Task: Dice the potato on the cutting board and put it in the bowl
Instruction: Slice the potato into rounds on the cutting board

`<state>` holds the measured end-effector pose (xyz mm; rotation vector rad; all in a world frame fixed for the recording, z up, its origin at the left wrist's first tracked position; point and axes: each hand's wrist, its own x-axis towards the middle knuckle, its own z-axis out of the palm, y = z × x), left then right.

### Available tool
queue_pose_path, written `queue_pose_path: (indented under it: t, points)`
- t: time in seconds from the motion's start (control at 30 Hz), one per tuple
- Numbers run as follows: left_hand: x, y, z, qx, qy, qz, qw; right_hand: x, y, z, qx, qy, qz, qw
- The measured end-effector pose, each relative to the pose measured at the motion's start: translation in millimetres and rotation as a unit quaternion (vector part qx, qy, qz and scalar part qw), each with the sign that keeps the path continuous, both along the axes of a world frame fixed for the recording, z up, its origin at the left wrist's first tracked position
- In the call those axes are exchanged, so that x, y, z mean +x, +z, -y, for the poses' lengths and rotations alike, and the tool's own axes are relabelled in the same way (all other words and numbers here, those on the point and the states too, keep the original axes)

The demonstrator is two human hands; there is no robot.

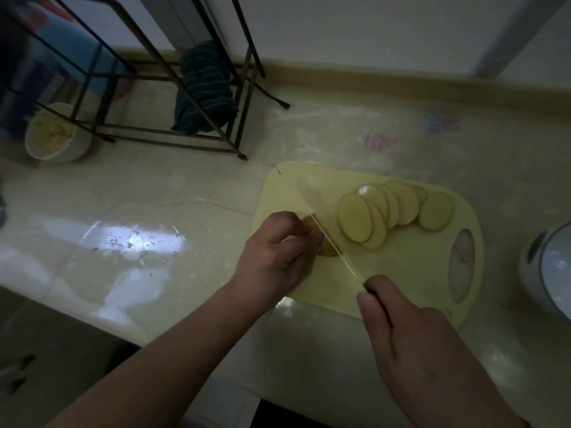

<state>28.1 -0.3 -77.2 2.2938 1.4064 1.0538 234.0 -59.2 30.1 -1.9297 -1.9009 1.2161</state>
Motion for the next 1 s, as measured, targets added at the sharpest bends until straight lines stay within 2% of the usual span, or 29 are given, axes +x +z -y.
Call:
queue_pose_path:
  t: [0.13, 0.27, 0.5, 0.7, 1.0]
  points:
    - [-1.3, -0.2, -1.0, -0.003, 0.004, -0.007, 1.000, 1.2, -2.1, 4.5, -0.004, 0.008, -0.008, 1.000]
    - [1.1, 0.0, -1.4, 0.003, 0.010, 0.007, 1.000, 11.7, -1.0, 15.5, -0.021, 0.008, 0.034, 0.999]
    - [0.4, -0.2, -1.7, -0.001, 0.005, 0.005, 1.000, 3.5, -18.1, 1.3, 0.005, 0.025, -0.034, 0.999]
    - [4.0, 0.5, 0.3, 0.001, 0.006, 0.031, 0.999, 23.2, -16.3, 19.3, -0.006, 0.015, -0.003, 1.000]
    - [4.7, 0.5, 2.9, 0.007, 0.006, 0.013, 1.000, 1.5, -46.7, -8.7, 0.049, 0.041, -0.050, 0.997]
